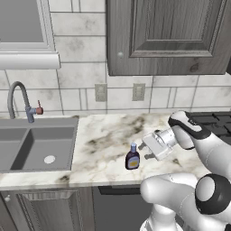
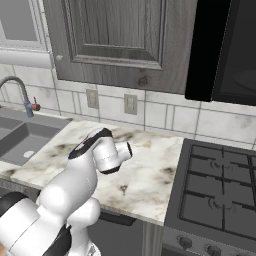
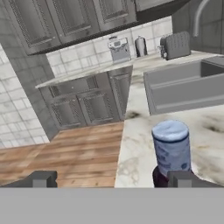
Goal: Place the condiment bottle and condiment bottle from the counter to the top shelf of the fridge. If the existing items in the fridge are on the top shelf, move them to other shelves.
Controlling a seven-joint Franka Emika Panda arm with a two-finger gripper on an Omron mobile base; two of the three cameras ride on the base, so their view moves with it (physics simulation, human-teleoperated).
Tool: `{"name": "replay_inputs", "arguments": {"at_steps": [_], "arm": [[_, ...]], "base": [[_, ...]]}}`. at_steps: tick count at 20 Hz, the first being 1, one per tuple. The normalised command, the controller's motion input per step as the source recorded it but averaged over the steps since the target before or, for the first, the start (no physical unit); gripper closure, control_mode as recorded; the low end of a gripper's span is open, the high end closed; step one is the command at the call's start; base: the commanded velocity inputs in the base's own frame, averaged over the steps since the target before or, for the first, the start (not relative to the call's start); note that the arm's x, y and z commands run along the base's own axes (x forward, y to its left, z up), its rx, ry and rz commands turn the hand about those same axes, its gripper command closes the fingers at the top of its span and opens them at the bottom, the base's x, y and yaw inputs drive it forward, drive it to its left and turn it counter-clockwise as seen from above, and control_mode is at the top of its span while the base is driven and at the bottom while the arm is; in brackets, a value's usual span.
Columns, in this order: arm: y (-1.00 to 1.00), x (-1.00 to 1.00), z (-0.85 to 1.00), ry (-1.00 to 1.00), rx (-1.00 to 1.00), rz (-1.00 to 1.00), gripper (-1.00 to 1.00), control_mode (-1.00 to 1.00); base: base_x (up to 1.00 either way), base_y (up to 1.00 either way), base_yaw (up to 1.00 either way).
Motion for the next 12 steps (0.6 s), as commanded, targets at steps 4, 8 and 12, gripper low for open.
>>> {"name": "replay_inputs", "arguments": {"at_steps": [4,8,12], "arm": [[0.0,0.12,0.0,-0.02,0.0,0.0,-1.0,-1.0],[0.01,0.11,-0.01,-0.03,0.0,0.01,-1.0,-1.0],[0.05,0.14,-0.06,-0.02,0.0,0.03,-1.0,-1.0]], "base": [[0.0,0.0,0.0],[0.0,0.0,0.0],[0.0,0.0,0.0]]}}
